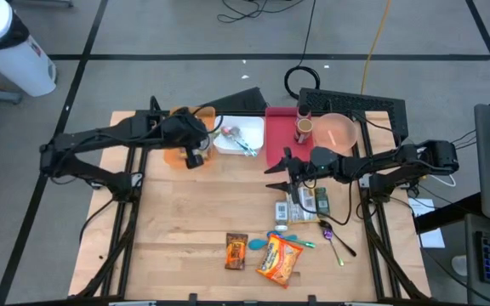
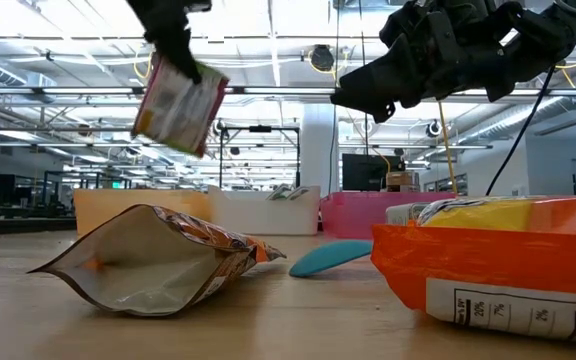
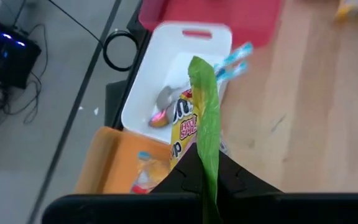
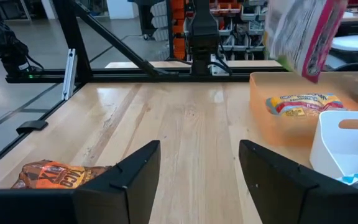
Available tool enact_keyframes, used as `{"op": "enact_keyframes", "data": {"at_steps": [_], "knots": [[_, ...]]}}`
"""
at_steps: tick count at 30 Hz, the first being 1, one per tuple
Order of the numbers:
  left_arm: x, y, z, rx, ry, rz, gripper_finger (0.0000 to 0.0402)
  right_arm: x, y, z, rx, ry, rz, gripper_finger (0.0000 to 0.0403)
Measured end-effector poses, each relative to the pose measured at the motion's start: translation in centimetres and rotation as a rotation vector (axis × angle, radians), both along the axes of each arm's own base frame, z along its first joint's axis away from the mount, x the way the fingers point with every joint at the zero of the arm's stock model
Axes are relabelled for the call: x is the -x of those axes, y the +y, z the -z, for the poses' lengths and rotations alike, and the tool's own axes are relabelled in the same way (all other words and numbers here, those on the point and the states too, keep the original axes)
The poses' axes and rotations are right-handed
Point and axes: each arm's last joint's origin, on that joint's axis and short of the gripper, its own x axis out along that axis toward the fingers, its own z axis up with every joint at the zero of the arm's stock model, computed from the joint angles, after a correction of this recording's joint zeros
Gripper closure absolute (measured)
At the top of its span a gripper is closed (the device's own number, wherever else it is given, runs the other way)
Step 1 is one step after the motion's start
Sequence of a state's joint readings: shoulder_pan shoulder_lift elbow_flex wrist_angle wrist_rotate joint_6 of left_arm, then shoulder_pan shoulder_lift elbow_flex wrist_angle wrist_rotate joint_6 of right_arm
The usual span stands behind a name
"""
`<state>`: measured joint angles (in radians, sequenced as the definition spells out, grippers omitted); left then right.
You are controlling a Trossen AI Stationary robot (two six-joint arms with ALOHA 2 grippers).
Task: Pick & Place Food Item
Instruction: Put the green noodle pack into the orange bin
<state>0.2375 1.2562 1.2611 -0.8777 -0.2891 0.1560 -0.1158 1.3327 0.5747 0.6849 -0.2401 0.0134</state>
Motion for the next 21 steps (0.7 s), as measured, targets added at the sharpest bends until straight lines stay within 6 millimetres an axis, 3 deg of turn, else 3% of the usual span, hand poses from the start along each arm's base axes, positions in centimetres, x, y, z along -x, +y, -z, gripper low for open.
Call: {"op": "enact_keyframes", "data": {"at_steps": [10,15,21], "knots": [[1.0,3.0,5.9,-0.056,0.057,-0.046,0.0401,0.0,0.0,0.0,0.007,0.000,0.000,0.0195],[1.3,4.3,7.1,-0.084,0.036,-0.071,0.0401,0.0,0.0,0.0,0.007,0.000,0.001,0.0197],[1.8,5.3,7.2,0.100,-0.053,0.009,0.0401,0.0,0.0,0.1,0.005,0.008,0.001,0.0199]]}}
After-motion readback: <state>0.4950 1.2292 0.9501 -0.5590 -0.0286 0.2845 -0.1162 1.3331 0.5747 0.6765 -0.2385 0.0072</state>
